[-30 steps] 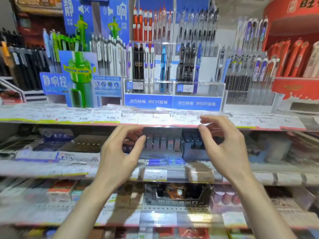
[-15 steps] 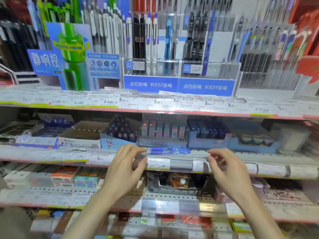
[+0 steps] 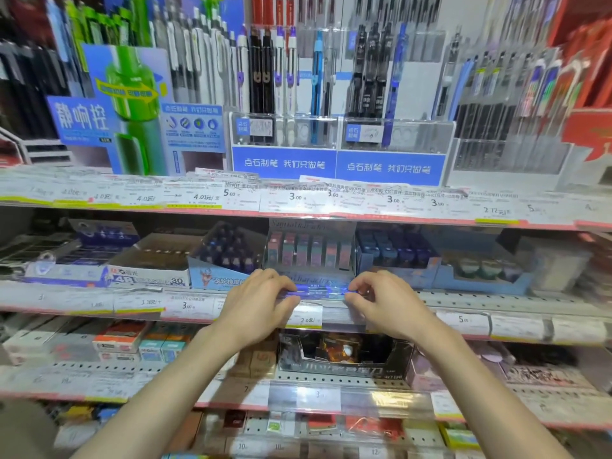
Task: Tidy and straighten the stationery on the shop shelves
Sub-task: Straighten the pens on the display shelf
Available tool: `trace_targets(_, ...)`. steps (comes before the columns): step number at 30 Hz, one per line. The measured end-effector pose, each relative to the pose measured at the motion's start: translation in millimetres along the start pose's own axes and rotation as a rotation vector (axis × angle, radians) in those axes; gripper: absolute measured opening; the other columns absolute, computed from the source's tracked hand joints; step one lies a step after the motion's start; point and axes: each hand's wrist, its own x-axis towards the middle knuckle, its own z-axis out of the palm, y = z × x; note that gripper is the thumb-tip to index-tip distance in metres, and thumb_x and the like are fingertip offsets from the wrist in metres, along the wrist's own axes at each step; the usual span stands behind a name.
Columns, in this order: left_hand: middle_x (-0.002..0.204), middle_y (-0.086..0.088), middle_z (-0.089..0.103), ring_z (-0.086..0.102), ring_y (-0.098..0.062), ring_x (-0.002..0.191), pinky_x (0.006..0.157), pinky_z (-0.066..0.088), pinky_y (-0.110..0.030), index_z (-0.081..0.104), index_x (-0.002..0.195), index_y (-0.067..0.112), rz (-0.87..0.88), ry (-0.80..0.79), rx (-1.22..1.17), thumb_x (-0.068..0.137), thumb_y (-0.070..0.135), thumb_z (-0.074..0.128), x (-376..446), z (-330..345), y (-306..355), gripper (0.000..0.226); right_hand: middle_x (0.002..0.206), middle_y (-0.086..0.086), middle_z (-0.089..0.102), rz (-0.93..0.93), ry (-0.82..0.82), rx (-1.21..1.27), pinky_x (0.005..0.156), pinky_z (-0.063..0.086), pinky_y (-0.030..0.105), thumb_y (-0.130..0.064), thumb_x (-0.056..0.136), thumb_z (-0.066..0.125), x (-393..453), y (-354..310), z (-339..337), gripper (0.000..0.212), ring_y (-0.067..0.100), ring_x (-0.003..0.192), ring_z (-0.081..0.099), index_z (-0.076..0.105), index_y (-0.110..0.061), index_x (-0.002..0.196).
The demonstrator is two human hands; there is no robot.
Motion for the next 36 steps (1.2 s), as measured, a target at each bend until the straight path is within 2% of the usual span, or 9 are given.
trace_targets(4,0.109,0.013,0.056,0.048,-0.009,0.109,0.077,0.039,-0.030,0.063,0.114,0.033,-0.005,-0.004,0.009,0.094,0.047,0.053,0.2,-0.9,1.7,0.026,0.090,-0.012,0.066,0.014,-0.031,0.046,0.071,0.041,0.027,-0.044,0.091,0.062,2.9,1.3,-1.5,0.016,0.008,0.087,0.056,0.066,-0.030,0.084)
trace_targets(9,0.107,0.014,0.057,0.049,-0.009,0.107,0.074,0.040,-0.030,0.058,0.111,0.034,-0.020,-0.005,0.013,0.093,0.051,0.054,2.8,-2.3,3.6,0.025,0.083,-0.009,0.065,-0.007,-0.064,0.077,0.059,0.036,0.018,-0.041,0.095,0.059,2.5,0.2,-4.1,0.015,0.004,0.076,0.056,0.064,-0.026,0.096)
trace_targets(16,0.106,0.015,0.058,0.051,-0.009,0.108,0.074,0.039,-0.031,0.057,0.111,0.036,-0.048,-0.028,-0.004,0.092,0.053,0.056,4.9,-5.5,4.5,0.026,0.083,-0.011,0.065,0.004,-0.141,0.179,0.066,0.043,0.022,-0.035,0.096,0.058,5.8,1.8,-4.4,0.016,0.003,0.075,0.058,0.066,-0.023,0.091)
trace_targets(20,0.110,0.015,0.060,0.050,-0.008,0.111,0.077,0.040,-0.031,0.066,0.112,0.038,-0.058,-0.025,-0.048,0.093,0.055,0.053,5.6,-6.3,3.9,0.029,0.088,-0.012,0.064,0.023,-0.099,0.208,0.076,0.050,0.027,-0.039,0.094,0.061,5.7,4.5,-0.7,0.013,0.004,0.080,0.059,0.064,-0.026,0.096)
trace_targets(29,0.103,0.013,0.059,0.050,-0.008,0.102,0.074,0.038,-0.031,0.058,0.097,0.040,-0.106,-0.026,-0.089,0.089,0.061,0.055,9.6,-6.7,5.7,0.023,0.083,-0.014,0.055,0.024,0.074,0.137,0.069,0.042,0.027,-0.045,0.090,0.065,-3.8,1.5,1.8,0.022,0.007,0.078,0.051,0.058,-0.029,0.102)
trace_targets(32,0.101,0.017,0.060,0.053,-0.007,0.099,0.077,0.046,-0.033,0.057,0.096,0.039,-0.082,-0.012,-0.134,0.088,0.061,0.057,8.6,-6.1,2.2,0.023,0.080,-0.013,0.054,0.006,0.099,0.137,0.067,0.041,0.026,-0.043,0.089,0.067,-6.9,-0.9,-0.6,0.020,0.005,0.075,0.050,0.057,-0.029,0.100)
trace_targets(36,0.093,0.018,0.064,0.059,-0.005,0.090,0.076,0.053,-0.037,0.059,0.089,0.038,-0.028,0.031,-0.241,0.087,0.058,0.059,5.2,-8.6,-1.9,0.021,0.084,-0.016,0.053,-0.035,0.152,0.133,0.071,0.039,0.024,-0.040,0.092,0.065,-10.9,-4.9,-2.5,0.017,0.008,0.083,0.050,0.055,-0.030,0.102)
